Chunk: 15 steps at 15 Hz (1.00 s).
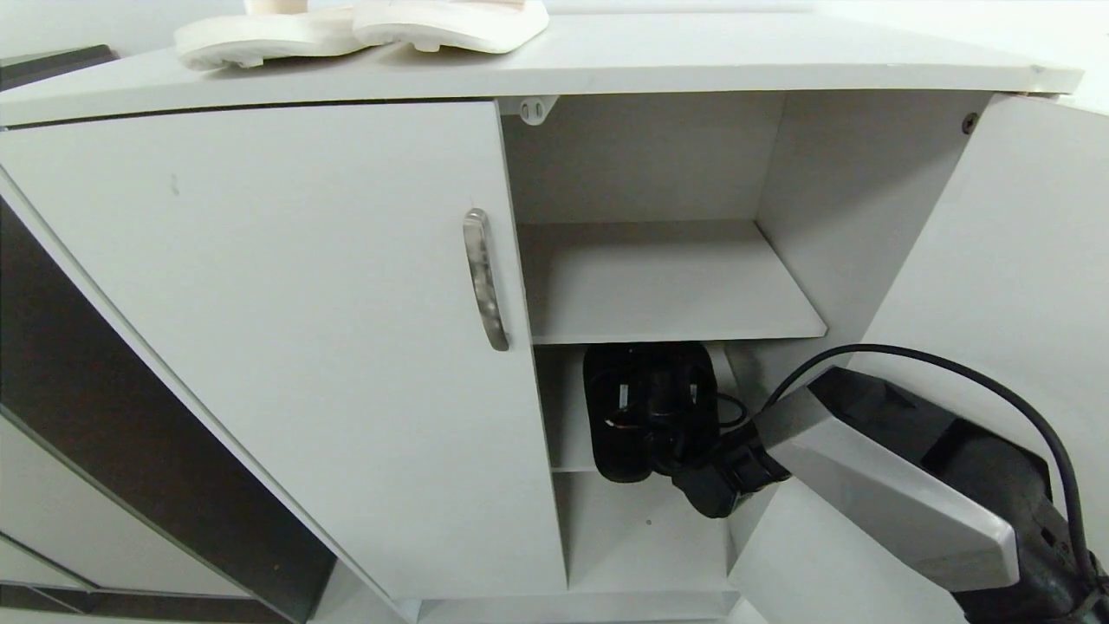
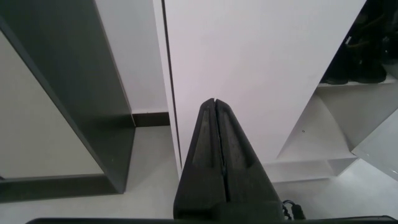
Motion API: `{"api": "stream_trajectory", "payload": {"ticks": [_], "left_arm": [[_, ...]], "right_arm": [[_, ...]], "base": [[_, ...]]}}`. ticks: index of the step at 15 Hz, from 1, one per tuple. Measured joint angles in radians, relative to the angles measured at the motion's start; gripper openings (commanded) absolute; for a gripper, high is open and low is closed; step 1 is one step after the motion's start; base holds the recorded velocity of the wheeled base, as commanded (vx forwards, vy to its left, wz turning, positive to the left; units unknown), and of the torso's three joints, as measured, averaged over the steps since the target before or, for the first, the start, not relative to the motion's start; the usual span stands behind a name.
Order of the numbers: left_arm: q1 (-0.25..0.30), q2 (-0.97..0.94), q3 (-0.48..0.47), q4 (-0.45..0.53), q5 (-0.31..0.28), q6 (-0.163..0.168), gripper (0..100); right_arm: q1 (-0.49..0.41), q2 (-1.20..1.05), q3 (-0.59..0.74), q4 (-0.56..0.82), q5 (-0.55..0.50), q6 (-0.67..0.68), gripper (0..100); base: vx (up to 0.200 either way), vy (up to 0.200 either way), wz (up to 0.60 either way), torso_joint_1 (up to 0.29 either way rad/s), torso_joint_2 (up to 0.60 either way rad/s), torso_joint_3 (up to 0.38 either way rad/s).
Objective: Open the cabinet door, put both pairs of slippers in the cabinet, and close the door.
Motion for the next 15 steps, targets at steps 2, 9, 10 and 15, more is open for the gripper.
{"api": "stream_trajectory", "payload": {"ticks": [2, 9, 10, 15], "left_arm": [[0.000, 0.000, 0.000, 0.000, 0.001, 0.000, 0], [0.000, 0.000, 0.000, 0.000, 0.001, 0.000, 0], [0.000, 0.000, 0.000, 0.000, 0.001, 0.000, 0], [0.000, 0.000, 0.000, 0.000, 0.002, -0.001, 0]], "right_arm": [[-0.007, 0.014, -0.044, 0.025, 0.000, 0.001, 0], [-0.013, 0.058, -0.087, 0.041, 0.000, 0.008, 0], [-0.013, 0.061, -0.087, 0.041, 0.000, 0.008, 0], [-0.013, 0.066, -0.078, 0.036, -0.005, 0.007, 100]], "base": [[0.000, 0.000, 0.00, 0.000, 0.00, 0.000], [0.000, 0.000, 0.00, 0.000, 0.00, 0.000], [0.000, 0.000, 0.00, 0.000, 0.00, 0.000], [0.000, 0.000, 0.00, 0.000, 0.00, 0.000]]}}
